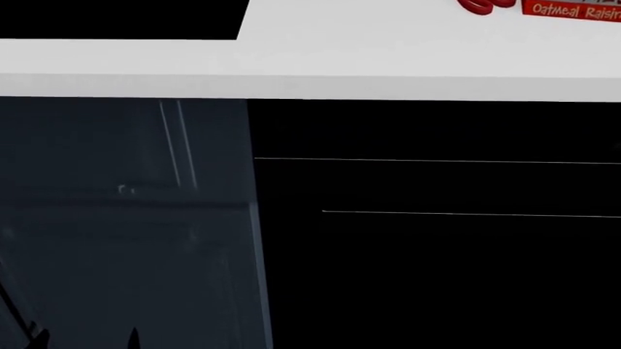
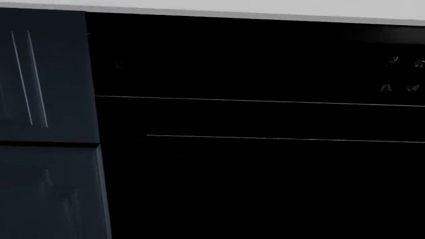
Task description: Open the dishwasher door
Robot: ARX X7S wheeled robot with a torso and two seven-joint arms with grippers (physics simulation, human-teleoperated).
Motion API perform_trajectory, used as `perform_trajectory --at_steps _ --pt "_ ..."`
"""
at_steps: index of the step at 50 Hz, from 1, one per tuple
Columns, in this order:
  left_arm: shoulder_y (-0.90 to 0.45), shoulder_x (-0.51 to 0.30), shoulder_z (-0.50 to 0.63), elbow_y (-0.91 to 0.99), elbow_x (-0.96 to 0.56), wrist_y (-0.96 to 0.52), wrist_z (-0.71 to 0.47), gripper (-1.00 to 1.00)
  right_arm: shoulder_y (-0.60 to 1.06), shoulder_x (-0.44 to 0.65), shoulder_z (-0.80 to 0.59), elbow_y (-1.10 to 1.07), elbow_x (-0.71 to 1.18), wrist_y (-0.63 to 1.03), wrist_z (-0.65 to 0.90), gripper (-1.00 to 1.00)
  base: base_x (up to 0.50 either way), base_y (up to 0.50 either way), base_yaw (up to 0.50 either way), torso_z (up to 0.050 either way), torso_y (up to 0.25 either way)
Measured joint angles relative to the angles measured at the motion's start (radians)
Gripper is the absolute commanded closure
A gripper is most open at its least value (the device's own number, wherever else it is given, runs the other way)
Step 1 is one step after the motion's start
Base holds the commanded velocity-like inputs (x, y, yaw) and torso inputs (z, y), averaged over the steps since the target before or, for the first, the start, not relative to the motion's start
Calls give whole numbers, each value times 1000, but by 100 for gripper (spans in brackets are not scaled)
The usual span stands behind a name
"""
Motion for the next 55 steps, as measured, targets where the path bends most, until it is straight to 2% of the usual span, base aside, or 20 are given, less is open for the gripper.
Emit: perform_trajectory --at_steps 21,30,55 --pt "1 -10 12 -14 -7 13 -11 -100 -4 10 -15 5 10 -10 10 -100 0 0 0 -50 0" --pt "1 -14 19 -25 -6 40 -11 -100 -5 15 -21 8 15 -11 12 -100 95 0 0 0 0" --pt "-3 -29 34 -18 -5 53 -24 -100 3 28 -37 7 22 -6 24 -100 419 0 0 0 0"
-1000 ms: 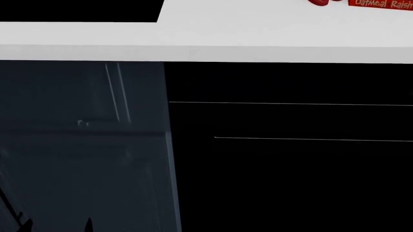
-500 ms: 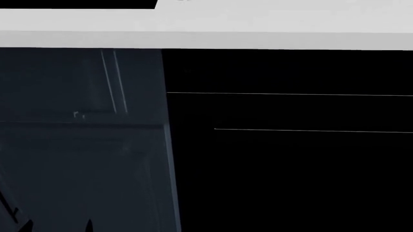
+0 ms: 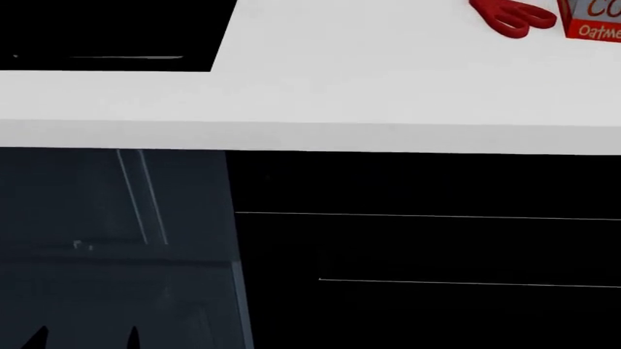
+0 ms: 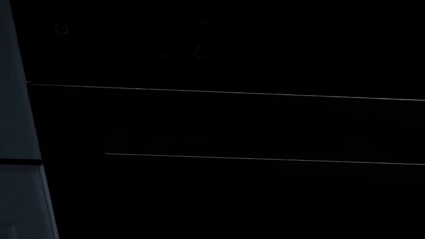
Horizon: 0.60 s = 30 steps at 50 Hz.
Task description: Open the dishwasher door
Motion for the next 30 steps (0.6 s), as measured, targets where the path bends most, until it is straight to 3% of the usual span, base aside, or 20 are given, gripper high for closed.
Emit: perform_trajectory --at_steps 16,30 --pt "-3 -8 9 1 1 5 -8 -100 -15 19 -11 -29 -12 4 15 -100 0 0 0 0 0" --pt "-8 -12 18 -2 -4 13 -10 -100 -39 149 -85 -184 -251 142 26 -100 0 0 0 0 0"
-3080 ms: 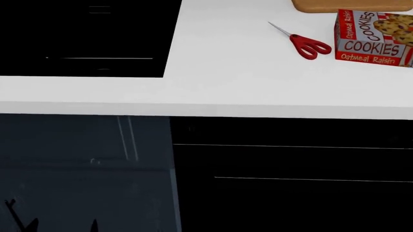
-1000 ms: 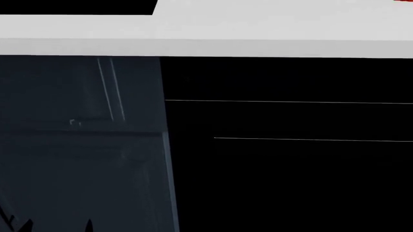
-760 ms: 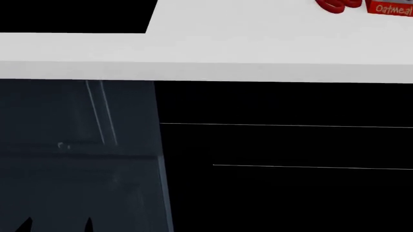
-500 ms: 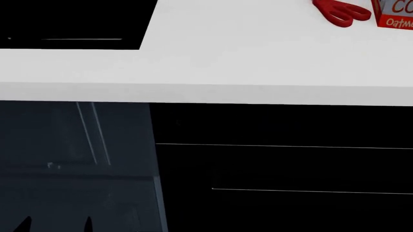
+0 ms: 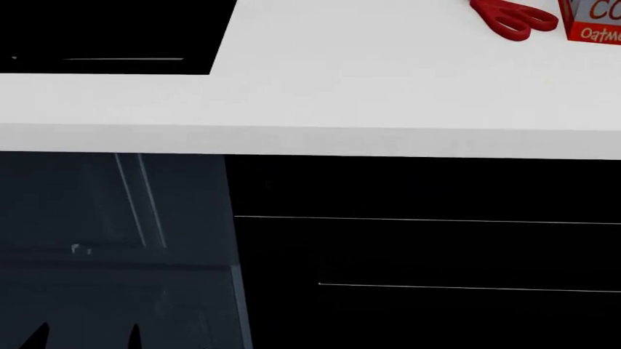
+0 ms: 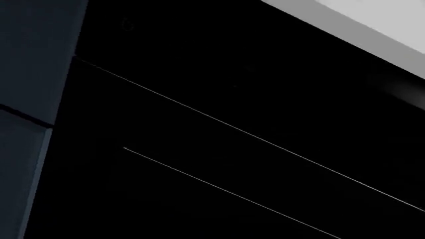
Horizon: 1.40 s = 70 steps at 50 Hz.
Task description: Open the dishwasher door
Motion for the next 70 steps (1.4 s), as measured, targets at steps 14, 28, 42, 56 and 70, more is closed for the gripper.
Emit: perform_trajectory --at_steps 14,28,42,56,70 --pt "-10 1 11 -15 1 17 -4 -100 27 149 -113 -65 -278 152 -85 -100 0 0 0 0 0" --pt "-14 -2 17 -24 -2 30 -9 -100 112 245 -202 -59 -492 259 -195 -100 0 0 0 0 0" --pt "-12 -12 21 -14 -3 32 -19 -100 227 253 -277 63 -580 264 -259 -100 0 0 0 0 0" --pt "-12 -20 23 -17 -5 40 -27 -100 337 239 -312 176 -617 256 -293 -100 0 0 0 0 0" --pt "-14 -29 25 -11 -9 41 -36 -100 437 206 -344 298 -629 230 -312 -100 0 0 0 0 0"
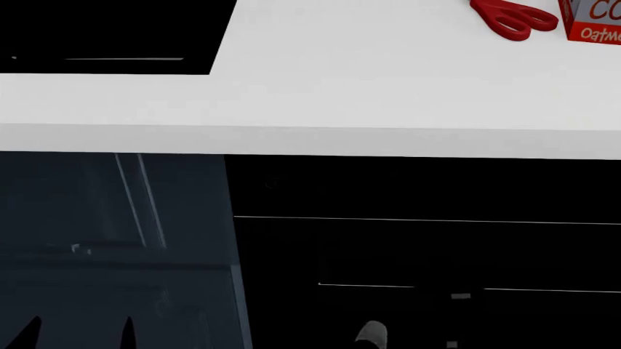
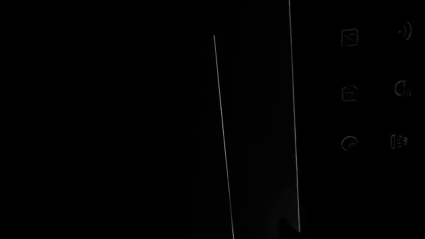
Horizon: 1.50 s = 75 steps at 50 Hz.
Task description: Open the dishwasher door
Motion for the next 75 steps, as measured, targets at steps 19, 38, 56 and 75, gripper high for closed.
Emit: perform_trajectory --at_steps 19,38,56,75 --pt "2 -19 0 34 -3 -19 -16 -100 95 -57 -40 174 4 -49 8 -100 0 0 0 0 0" --pt "11 -33 -4 50 -10 -11 -26 -100 159 -92 -61 270 1 -73 31 100 0 0 0 0 0" --pt "7 -42 3 64 -15 -23 -33 -100 93 -40 -51 144 -6 -42 -20 100 0 0 0 0 0" --pt "-4 -54 3 61 -19 -22 -34 -100 -130 96 -20 -173 6 44 -100 100 0 0 -1 0 0"
